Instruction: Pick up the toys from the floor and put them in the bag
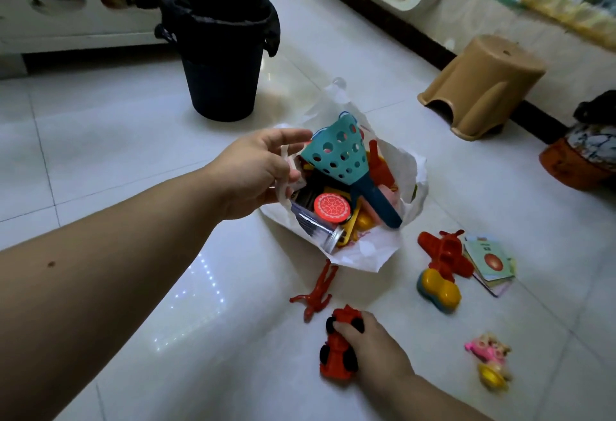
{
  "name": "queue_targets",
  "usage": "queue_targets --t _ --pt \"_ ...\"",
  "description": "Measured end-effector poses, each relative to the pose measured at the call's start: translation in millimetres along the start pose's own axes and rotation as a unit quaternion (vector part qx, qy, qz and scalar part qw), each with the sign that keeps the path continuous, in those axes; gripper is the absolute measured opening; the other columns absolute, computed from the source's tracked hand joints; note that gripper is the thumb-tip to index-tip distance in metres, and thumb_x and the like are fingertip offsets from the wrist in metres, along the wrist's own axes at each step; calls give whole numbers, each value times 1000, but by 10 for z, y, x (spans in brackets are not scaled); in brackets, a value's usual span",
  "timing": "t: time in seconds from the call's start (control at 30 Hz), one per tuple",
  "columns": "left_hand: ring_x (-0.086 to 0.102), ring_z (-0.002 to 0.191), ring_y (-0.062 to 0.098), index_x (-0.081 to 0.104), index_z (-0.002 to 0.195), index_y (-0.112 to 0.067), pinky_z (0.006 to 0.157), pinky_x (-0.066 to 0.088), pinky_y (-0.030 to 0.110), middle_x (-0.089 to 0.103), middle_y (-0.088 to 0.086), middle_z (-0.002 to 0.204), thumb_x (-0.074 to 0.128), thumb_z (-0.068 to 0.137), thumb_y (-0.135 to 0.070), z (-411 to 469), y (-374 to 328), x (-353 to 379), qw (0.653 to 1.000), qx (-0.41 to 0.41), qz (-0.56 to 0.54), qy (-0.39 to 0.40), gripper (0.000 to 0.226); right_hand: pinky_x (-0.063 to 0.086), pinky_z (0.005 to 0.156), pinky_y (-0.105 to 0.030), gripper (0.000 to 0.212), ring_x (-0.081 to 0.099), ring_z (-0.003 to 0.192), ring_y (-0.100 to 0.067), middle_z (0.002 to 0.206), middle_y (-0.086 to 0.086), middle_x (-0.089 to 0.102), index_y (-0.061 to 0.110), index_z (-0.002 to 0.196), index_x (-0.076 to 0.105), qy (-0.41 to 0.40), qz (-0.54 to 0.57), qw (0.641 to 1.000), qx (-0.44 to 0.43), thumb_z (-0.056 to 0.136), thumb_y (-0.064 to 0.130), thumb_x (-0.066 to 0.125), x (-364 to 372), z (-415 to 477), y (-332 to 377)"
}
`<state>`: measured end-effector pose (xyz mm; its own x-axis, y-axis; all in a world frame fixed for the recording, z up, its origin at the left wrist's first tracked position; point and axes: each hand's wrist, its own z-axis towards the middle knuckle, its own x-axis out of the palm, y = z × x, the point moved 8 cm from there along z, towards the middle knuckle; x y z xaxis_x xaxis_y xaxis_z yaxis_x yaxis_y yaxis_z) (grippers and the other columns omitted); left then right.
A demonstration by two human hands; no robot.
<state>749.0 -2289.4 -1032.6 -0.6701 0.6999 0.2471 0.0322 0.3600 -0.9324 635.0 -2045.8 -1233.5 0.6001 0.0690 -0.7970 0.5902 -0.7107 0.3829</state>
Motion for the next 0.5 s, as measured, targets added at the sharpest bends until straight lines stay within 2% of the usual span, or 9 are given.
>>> queue_targets --t 0.07,0.13,0.2,0.27,0.3,0.33,0.4,0.5 --pt "56 117 29 61 104 -27 89 46 48 51 6 137 38 80 20 -5 -5 1 1000 0 1 -1 58 51 90 -38 52 63 94 -14 105 8 63 41 112 51 5 26 1000 14 67 68 58 -10 -26 -24" --pt "57 116 28 62 104 -27 82 46 44 51 5 136 38 80 20 -18 3 3 1000 -2 2 -2 58 52 89 -39 49 64 94 -15 104 7 64 39 113 51 25 9 1000 14 71 62 60 -50 -75 -19" --pt "58 112 28 61 103 -28 78 45 42 51 5 135 38 79 20 -25 19 -5 1000 -5 3 -5 59 53 90 -39 56 64 97 -18 108 5 64 35 115 54 41 49 997 33 65 57 67 -89 -110 -9" --pt "59 105 27 61 103 -28 77 45 41 51 5 134 38 79 20 -29 23 -8 1000 -6 3 -3 58 49 88 -25 57 60 103 -13 115 8 56 39 119 53 78 137 987 32 65 38 72 -183 -147 126" --pt "59 104 26 61 104 -28 76 45 41 51 5 134 38 80 20 -30 17 -10 1000 -6 2 -2 58 47 83 -18 60 61 101 -9 114 8 56 39 121 51 91 155 983 21 68 23 74 -262 -143 207" --pt "59 104 26 61 104 -28 76 44 40 51 4 133 38 80 20 -31 7 -19 1000 -6 1 -3 58 49 75 -17 64 64 95 -6 110 7 61 36 124 51 112 189 975 18 71 7 74 -357 -157 291" --pt "57 108 26 61 103 -28 77 45 40 52 3 131 38 80 20 -22 -2 -44 1000 -7 -4 -7 58 52 65 -25 64 66 86 -11 99 1 68 29 121 54 168 275 947 10 73 -9 71 -573 -214 468" --pt "57 105 25 61 105 -28 71 46 35 55 1 127 39 80 20 -5 -7 -65 1000 -10 -22 -9 59 53 66 -38 51 66 75 -23 85 -8 69 17 116 60 212 400 892 -18 72 -4 75 -994 -326 803"
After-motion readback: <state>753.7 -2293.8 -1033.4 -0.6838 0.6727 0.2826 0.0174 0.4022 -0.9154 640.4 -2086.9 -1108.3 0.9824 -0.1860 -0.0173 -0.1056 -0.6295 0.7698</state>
